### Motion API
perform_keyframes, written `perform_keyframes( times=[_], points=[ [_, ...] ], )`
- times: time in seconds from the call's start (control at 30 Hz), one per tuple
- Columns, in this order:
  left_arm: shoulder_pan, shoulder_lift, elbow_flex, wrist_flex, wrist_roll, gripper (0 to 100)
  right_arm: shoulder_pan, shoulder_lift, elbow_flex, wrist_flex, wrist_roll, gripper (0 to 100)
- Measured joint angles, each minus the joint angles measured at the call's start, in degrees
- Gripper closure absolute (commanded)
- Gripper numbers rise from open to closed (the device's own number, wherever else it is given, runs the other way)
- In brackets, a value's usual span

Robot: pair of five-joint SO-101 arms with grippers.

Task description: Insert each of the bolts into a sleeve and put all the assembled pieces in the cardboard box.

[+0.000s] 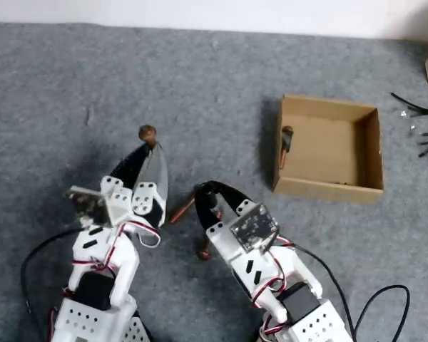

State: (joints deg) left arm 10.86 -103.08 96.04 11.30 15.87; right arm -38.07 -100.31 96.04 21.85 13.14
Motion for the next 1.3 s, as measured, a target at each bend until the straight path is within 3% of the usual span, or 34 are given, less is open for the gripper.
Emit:
perform_keyframes(
  times=[0.17, 0.33, 0.73, 1.17, 1.3],
  points=[
    [1.2, 0.0, 0.0, -8.7, 0.2, 99, -0.1, 0.0, 0.0, 0.4, 5.0, 99.4],
    [6.1, 0.0, 0.0, -10.0, 11.1, 99, -0.3, 0.0, 0.0, 0.4, 6.7, 99.4],
    [12.5, 0.0, 0.0, 1.3, 14.2, 99, 0.7, 0.0, 0.0, 0.4, 6.8, 99.4],
    [14.2, 0.0, -0.4, 1.6, 14.2, 99, 1.1, 0.0, 0.0, 0.4, 6.8, 99.4],
    [14.6, 0.0, -0.5, 5.1, 14.9, 99, 1.1, 0.0, 0.0, 0.4, 6.8, 99.4]
  ],
)
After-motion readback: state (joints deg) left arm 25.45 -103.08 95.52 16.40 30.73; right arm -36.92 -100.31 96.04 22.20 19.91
